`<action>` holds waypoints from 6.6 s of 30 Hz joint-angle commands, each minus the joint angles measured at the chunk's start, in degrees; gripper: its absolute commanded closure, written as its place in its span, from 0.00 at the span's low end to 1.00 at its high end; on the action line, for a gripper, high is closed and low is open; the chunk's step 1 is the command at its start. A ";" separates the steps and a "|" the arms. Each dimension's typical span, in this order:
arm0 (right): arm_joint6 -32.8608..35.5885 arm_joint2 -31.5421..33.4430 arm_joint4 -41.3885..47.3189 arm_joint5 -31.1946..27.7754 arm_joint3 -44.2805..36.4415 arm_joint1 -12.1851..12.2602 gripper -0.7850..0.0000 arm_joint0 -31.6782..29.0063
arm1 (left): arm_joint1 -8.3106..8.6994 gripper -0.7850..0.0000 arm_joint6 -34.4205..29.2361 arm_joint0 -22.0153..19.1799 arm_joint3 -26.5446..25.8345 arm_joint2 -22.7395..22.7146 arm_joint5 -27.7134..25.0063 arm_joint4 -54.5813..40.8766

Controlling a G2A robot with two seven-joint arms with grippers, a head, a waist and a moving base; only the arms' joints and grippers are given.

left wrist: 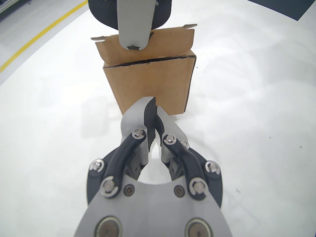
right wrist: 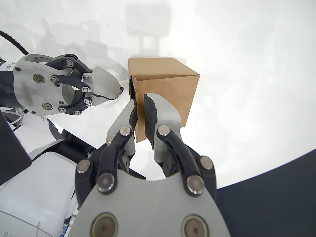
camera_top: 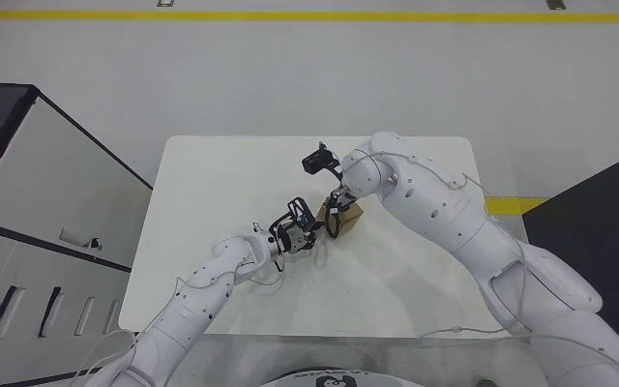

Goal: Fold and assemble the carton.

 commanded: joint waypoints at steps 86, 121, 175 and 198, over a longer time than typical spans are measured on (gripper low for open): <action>1.65 2.39 -8.13 0.68 1.66 -3.43 0.76 -1.93 | 0.00 1.00 0.00 0.00 0.00 0.00 0.00 0.00; 2.67 5.38 -13.06 1.05 0.17 -3.70 0.61 -3.53 | 0.00 1.00 0.00 0.00 0.00 0.00 0.00 0.00; 1.73 5.45 -13.79 -1.99 7.57 -6.65 0.82 -3.05 | 0.00 1.00 0.00 0.00 0.00 0.00 0.00 0.00; -0.21 10.75 -10.30 -2.36 6.90 -6.14 1.00 -4.30 | 0.00 1.00 0.00 0.00 0.00 0.00 0.00 0.00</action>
